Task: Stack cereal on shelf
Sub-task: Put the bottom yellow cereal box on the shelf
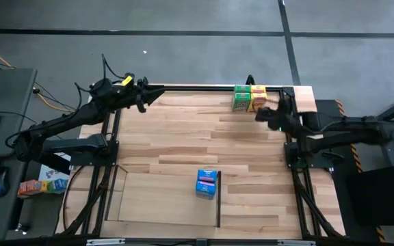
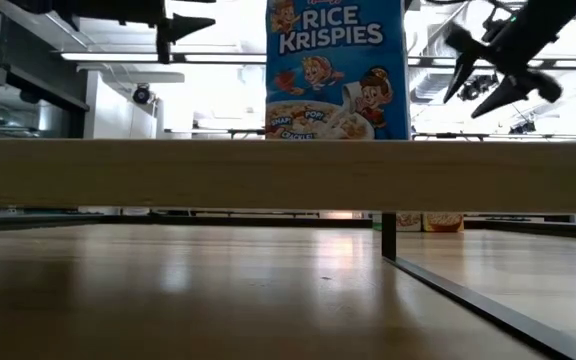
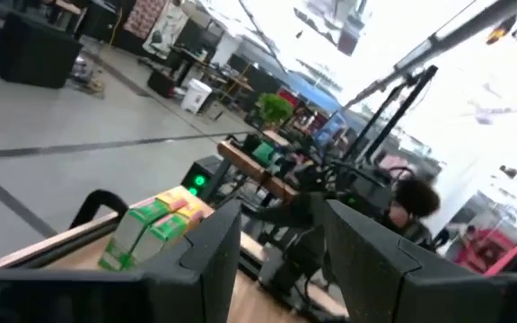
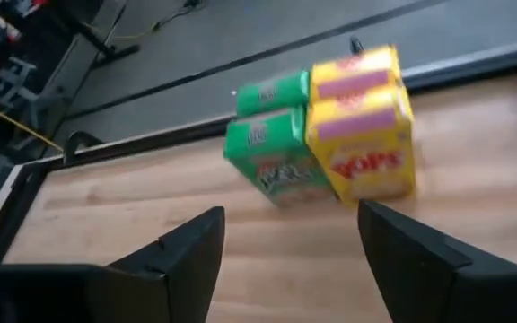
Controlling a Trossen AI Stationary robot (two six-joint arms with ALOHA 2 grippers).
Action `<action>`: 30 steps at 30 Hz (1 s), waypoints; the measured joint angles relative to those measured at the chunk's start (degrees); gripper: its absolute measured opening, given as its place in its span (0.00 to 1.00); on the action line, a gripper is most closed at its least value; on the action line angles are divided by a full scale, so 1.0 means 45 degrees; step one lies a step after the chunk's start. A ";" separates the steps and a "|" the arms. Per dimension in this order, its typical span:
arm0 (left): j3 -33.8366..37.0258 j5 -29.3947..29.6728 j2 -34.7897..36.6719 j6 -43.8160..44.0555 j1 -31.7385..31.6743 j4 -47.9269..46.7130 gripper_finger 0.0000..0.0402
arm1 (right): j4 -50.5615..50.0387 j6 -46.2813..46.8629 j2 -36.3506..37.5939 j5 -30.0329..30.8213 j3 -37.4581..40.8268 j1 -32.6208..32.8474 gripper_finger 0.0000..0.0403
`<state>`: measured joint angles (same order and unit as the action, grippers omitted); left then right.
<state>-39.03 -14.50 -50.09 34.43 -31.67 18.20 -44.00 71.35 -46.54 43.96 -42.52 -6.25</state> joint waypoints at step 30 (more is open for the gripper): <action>-0.0005 0.0389 -0.2019 0.0633 0.0396 0.3556 0.38 | 0.3518 -0.6152 -0.3550 -0.5817 -0.0050 -0.7890 0.00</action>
<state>-39.05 -12.75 -59.18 37.28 -29.89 34.20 -28.17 43.66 -62.51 17.78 -42.75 -41.76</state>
